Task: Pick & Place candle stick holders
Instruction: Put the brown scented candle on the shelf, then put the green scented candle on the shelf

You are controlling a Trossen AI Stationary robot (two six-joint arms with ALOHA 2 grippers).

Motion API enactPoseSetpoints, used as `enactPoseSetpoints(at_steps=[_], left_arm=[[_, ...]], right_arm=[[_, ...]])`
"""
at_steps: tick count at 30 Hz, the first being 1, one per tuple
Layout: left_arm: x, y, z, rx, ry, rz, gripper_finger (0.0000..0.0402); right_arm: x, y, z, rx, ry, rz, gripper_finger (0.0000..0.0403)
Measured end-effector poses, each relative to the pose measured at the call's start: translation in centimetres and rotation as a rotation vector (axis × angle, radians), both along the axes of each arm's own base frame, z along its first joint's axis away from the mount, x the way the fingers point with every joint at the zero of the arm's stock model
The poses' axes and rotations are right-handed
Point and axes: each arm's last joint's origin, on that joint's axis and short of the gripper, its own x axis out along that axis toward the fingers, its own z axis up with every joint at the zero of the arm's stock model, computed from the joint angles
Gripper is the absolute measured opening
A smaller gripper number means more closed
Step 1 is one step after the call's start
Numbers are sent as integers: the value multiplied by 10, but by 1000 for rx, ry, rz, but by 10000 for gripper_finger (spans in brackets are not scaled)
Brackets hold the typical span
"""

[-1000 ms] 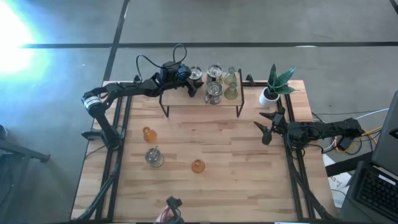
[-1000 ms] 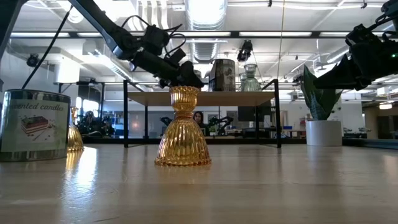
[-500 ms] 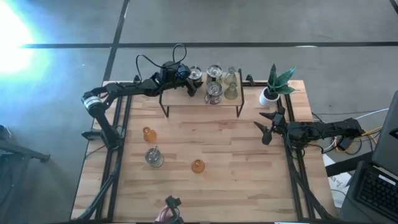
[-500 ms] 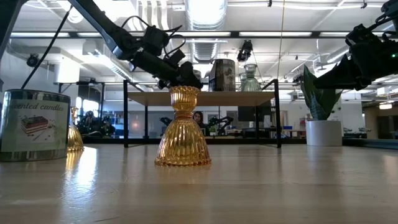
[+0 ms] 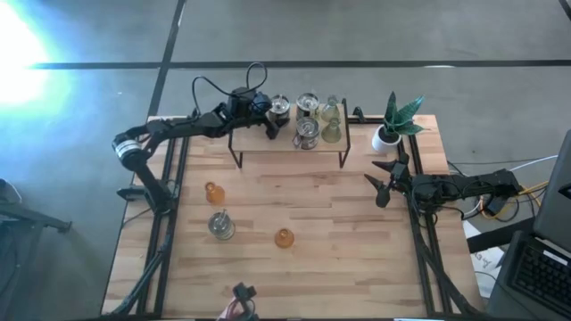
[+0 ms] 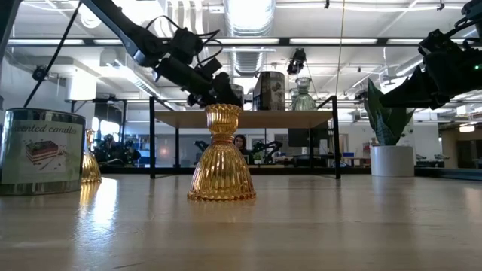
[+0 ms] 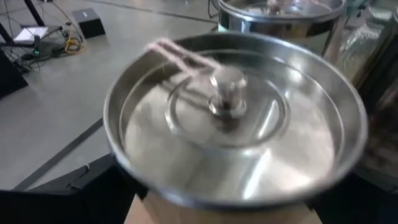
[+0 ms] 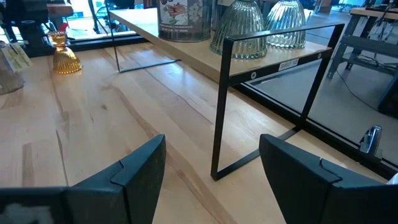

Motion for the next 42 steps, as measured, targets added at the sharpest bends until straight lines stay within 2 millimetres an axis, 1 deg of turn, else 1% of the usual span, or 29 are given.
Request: enactPoseSetpoints(at_steps=[17,23,27,29,32,37,40,42], left_arm=[[-18,-11,14,-31,83,39,400],[-26,-18,23,-44,98,44,400],[-36,-26,31,-88,117,50,400],[-43,-34,38,-102,134,45,400],[-57,-52,53,-138,136,36,400],[-85,-91,82,-116,133,-23,400],[-105,-115,95,-115,136,-47,400],[-119,-131,101,-147,133,-22,399]], right_arm=[[0,0,0,0,1,-1,251],[0,0,0,0,-1,0,251],[0,0,0,0,0,0,251],[0,0,0,0,0,0,251],[0,0,0,0,0,0,251],[0,0,0,0,0,0,251],[0,0,0,0,0,0,251],[0,0,0,0,0,0,251]])
